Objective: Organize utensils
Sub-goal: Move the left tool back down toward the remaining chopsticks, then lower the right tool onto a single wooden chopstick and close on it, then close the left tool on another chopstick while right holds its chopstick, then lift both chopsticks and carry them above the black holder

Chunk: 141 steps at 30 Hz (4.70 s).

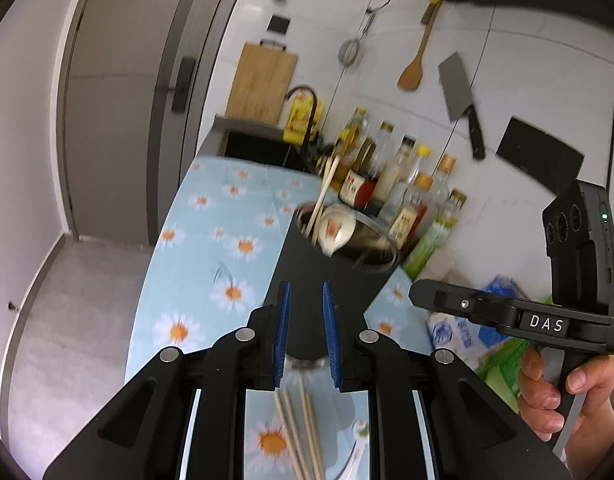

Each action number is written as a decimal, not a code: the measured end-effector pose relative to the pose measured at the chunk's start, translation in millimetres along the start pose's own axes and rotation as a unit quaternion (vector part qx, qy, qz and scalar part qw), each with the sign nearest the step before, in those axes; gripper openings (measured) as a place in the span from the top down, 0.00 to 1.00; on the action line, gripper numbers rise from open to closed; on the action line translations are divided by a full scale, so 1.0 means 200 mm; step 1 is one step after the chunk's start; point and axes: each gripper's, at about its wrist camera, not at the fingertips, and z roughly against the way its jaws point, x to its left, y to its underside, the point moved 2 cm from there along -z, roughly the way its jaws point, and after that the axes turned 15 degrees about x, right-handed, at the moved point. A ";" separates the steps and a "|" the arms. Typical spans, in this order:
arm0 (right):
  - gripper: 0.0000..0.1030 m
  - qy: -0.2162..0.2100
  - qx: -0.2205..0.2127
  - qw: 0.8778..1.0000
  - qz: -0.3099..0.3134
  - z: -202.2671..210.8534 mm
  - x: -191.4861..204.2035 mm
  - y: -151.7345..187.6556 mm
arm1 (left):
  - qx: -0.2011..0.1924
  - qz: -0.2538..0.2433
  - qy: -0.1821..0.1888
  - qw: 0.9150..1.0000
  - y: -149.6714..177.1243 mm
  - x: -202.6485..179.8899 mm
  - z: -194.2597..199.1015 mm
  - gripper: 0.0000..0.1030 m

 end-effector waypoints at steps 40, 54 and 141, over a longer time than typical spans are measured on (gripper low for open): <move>0.81 0.071 0.298 0.931 -0.201 -0.77 -0.08 0.21 | 0.224 0.045 0.041 0.973 0.42 0.37 -0.28 0.84; 0.89 0.151 0.313 0.914 -0.210 -0.87 -0.02 0.18 | 0.243 0.034 0.081 0.966 0.40 0.48 -0.33 0.84; 0.95 -0.007 0.157 0.977 -0.142 -0.10 -0.16 0.04 | 0.297 0.028 -0.062 0.953 0.25 0.17 -0.44 0.96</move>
